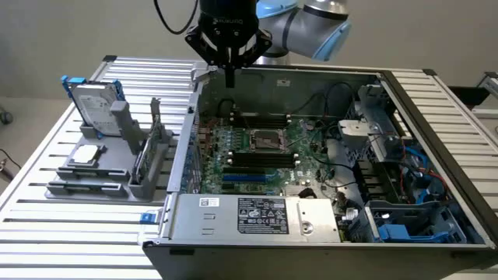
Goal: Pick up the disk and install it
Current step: 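Reach for the disk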
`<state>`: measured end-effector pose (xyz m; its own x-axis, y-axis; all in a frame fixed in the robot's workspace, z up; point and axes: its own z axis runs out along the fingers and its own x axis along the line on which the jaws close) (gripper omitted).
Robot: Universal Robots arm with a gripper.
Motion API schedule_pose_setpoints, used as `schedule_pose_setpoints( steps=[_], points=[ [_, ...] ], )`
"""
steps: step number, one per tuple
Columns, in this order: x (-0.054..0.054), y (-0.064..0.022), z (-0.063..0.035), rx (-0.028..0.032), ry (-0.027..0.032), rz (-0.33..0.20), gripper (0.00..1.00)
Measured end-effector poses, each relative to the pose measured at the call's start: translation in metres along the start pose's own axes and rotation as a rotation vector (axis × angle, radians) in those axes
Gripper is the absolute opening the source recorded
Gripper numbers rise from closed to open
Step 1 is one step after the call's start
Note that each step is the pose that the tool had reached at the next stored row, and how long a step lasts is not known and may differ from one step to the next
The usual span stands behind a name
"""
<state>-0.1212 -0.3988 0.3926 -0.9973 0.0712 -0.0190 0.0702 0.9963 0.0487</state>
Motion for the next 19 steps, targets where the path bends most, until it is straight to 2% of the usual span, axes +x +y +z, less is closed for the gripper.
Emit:
schedule_pose_setpoints(
  steps=[10,16,19],
  points=[
    [0.001,0.0000,0.0000,0.0000,0.0000,0.000,0.11],
    [0.023,0.0090,0.0001,0.0053,-0.0005,0.000,0.11],
    [0.036,0.0124,-0.0001,0.0068,0.0023,0.000,0.11]
  ],
)
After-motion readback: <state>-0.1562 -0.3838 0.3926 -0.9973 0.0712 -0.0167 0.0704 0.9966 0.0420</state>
